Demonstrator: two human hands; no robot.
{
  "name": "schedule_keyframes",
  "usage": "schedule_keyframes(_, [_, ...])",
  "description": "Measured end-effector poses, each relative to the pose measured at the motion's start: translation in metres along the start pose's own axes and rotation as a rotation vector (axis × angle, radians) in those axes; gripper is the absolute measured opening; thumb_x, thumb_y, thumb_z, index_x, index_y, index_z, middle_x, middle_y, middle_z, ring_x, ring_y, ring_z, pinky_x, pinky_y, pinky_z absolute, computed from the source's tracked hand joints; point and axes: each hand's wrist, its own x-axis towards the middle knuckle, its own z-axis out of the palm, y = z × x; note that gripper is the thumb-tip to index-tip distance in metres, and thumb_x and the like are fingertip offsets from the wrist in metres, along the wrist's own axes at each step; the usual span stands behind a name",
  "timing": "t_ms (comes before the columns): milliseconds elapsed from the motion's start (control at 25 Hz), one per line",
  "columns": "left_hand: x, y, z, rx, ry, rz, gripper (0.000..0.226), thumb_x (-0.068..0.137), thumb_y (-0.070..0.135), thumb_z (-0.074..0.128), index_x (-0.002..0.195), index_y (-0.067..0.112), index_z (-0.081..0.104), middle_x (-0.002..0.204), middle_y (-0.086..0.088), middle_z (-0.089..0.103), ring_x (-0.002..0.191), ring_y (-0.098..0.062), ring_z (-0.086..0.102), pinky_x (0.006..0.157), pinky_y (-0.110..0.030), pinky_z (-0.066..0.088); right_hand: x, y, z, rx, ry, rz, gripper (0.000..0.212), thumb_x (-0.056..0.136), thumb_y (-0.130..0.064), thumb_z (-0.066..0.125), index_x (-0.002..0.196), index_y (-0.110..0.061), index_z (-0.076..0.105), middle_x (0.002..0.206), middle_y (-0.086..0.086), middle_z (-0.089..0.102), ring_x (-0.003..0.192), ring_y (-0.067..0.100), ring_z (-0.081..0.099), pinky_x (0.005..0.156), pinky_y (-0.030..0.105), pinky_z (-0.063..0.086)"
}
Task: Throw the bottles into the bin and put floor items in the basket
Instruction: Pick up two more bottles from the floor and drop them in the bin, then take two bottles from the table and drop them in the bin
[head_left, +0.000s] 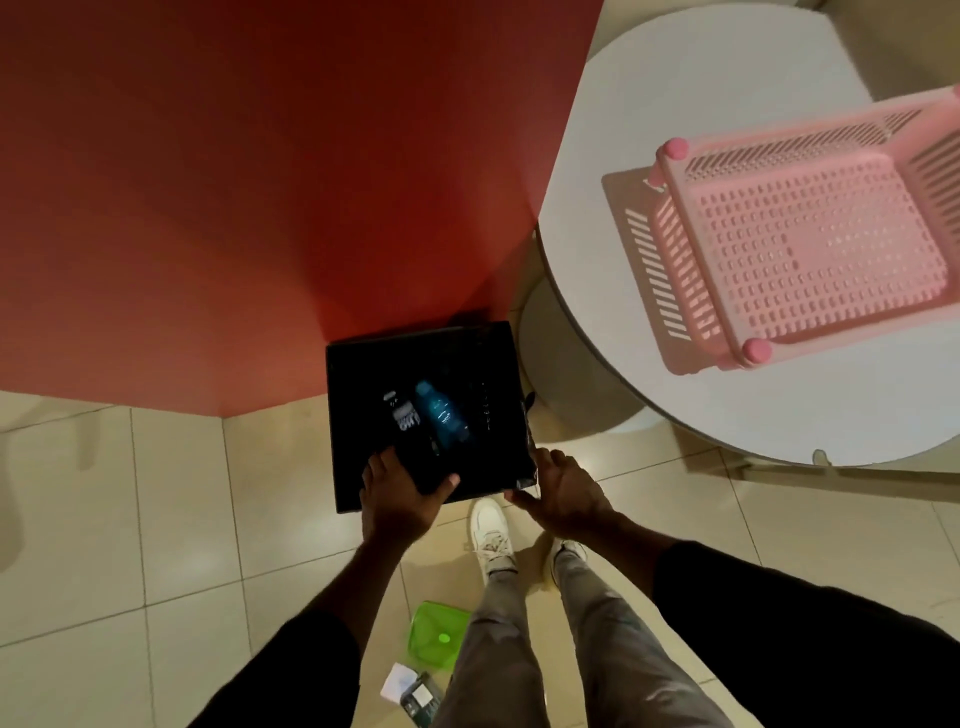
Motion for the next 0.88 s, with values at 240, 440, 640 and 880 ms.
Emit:
schedule_keyframes(240, [-0.054, -0.010, -0.001, 0.392, -0.182, 0.321, 0.109, 0.088, 0.066, 0.062, 0.167, 0.006, 0.015, 0.175, -0.014, 0.015, 0.161, -0.030, 0.016, 0.131, -0.039, 0.018, -0.053, 0.019, -0.015, -0.152, 0.080, -0.087, 0.091, 0.090, -0.077, 0.044, 0.154, -0.013, 0.033, 0.148, 0.007, 0.048, 0.136, 0.027, 0.045, 0.114, 0.040, 0.038])
schedule_keyframes(440, [-0.077, 0.013, -0.006, 0.593, -0.199, 0.531, 0.120, 0.087, 0.075, 0.055, 0.169, 0.009, -0.005, 0.177, -0.011, -0.015, 0.164, -0.029, -0.012, 0.133, -0.040, 0.001, -0.095, 0.034, -0.041, -0.152, 0.205, -0.061, 0.096, 0.090, -0.079, 0.042, 0.155, -0.009, 0.033, 0.156, 0.011, 0.043, 0.145, 0.030, 0.038, 0.122, 0.042, 0.031])
schedule_keyframes(640, [-0.089, 0.069, 0.004, 0.684, -0.176, 0.735, 0.119, 0.088, 0.074, 0.055, 0.169, 0.007, -0.002, 0.176, -0.015, -0.013, 0.164, -0.031, -0.013, 0.134, -0.042, 0.002, -0.140, 0.063, -0.049, -0.081, 0.308, 0.050, 0.102, 0.089, -0.084, 0.035, 0.156, -0.007, 0.030, 0.157, 0.013, 0.041, 0.146, 0.030, 0.037, 0.122, 0.042, 0.031])
schedule_keyframes(880, [-0.117, 0.137, 0.037, 0.745, -0.221, 0.936, 0.119, 0.087, 0.071, 0.058, 0.168, 0.005, 0.002, 0.177, -0.016, -0.007, 0.164, -0.030, -0.009, 0.132, -0.041, -0.001, -0.195, 0.112, -0.037, 0.048, 0.411, 0.164, 0.104, 0.088, -0.086, 0.030, 0.155, -0.007, 0.033, 0.155, 0.013, 0.044, 0.145, 0.031, 0.038, 0.121, 0.043, 0.031])
